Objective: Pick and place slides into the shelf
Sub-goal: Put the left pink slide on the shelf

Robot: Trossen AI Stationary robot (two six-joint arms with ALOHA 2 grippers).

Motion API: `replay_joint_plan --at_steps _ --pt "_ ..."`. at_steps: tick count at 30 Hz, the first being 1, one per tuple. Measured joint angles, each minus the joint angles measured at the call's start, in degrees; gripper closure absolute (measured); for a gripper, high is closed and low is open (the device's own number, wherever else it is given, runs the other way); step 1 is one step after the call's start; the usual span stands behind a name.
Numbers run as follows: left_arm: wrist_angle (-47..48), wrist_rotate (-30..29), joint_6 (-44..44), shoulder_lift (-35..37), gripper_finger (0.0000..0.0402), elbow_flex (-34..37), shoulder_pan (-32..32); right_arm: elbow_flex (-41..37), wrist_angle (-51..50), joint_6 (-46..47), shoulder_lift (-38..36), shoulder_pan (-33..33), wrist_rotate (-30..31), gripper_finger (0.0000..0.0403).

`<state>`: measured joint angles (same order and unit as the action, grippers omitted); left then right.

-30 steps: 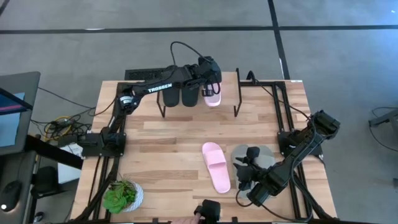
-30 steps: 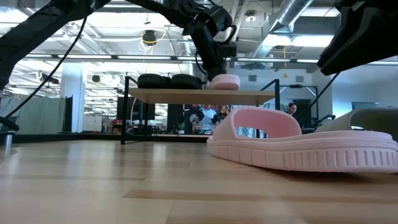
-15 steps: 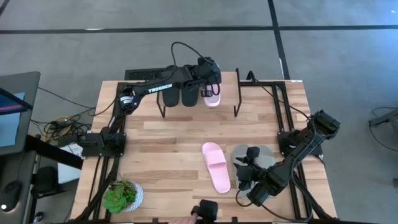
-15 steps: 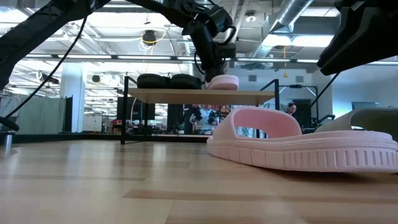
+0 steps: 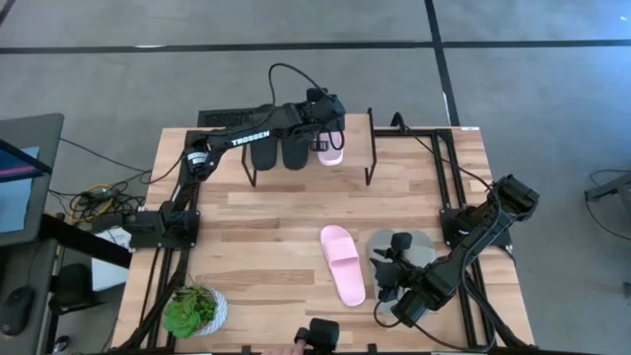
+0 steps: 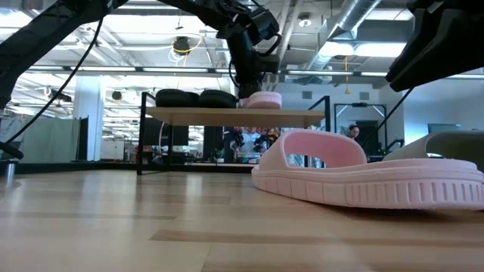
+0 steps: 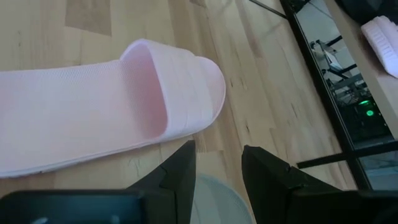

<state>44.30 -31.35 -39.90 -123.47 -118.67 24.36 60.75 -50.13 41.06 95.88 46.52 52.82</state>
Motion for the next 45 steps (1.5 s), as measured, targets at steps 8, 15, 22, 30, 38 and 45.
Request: replay_joint_plan --at_steps 8,15,22,30,38,45 --pt "2.2 1.9 0.0 1.0 0.0401 0.0 0.0 0.0 0.0 0.1 0.0 0.0 0.0 0.0285" --pt "2.7 3.5 0.6 1.1 0.0396 0.0 0.0 0.0 0.0 0.1 0.0 0.0 0.0 0.0285" --pt "2.7 4.3 0.6 1.1 0.0364 0.0 0.0 0.0 0.0 0.1 0.0 0.0 0.0 0.0285" --pt "2.8 4.5 0.6 1.2 0.0343 0.0 -0.2 0.0 0.0 0.1 0.0 0.0 0.0 0.0285" --pt "3.1 3.6 -2.7 1.2 0.0356 0.0 -1.2 0.0 -0.1 0.0 0.0 0.0 0.0 0.0285" --pt "4.0 3.4 -2.8 1.2 0.0393 -0.1 -1.2 0.0 -0.1 0.0 0.0 0.0 0.0 0.0285"
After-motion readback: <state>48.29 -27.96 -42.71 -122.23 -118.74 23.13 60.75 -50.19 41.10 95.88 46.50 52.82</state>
